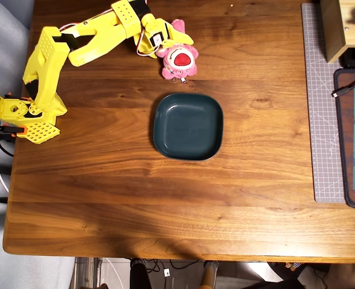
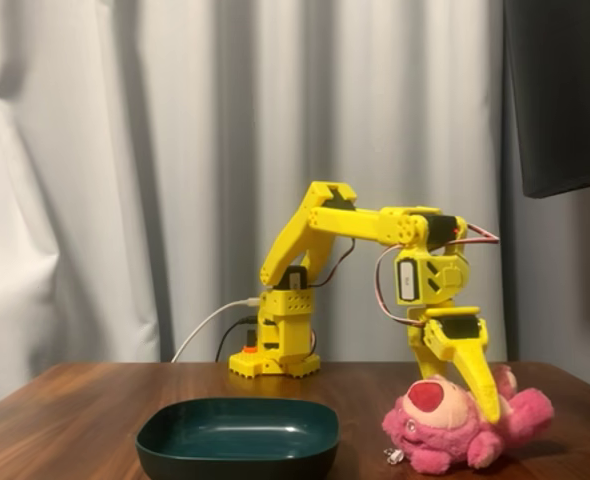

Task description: Grasp a strawberry bear and put it in the bin.

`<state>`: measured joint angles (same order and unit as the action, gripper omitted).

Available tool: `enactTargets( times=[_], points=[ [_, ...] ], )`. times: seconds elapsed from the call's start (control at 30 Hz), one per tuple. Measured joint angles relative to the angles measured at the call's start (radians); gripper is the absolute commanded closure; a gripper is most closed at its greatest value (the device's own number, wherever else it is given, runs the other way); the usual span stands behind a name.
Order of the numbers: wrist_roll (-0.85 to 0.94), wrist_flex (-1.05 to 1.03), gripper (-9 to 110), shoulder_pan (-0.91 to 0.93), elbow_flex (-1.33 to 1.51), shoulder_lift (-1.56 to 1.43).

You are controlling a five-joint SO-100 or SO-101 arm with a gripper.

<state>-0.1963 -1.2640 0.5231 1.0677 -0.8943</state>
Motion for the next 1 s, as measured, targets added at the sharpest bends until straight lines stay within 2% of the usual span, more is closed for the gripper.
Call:
enactTargets(
  times=[0.13,0.2,0.27,0.43,0.83,1.0],
  points=[
    [0.000,0.000,61,0.002,-0.002,0.000],
    [0.000,0.000,66,0.005,-0.002,0.000],
    [0.000,-0.002,82,0.003,-0.002,0.000],
    [0.000,0.008,102,-0.020,-0.011,0.000],
    [0.000,0.003,102,-0.041,-0.023,-0.002],
    [0.000,-0.058,102,-0.048,-0.100,0.002]
  ],
)
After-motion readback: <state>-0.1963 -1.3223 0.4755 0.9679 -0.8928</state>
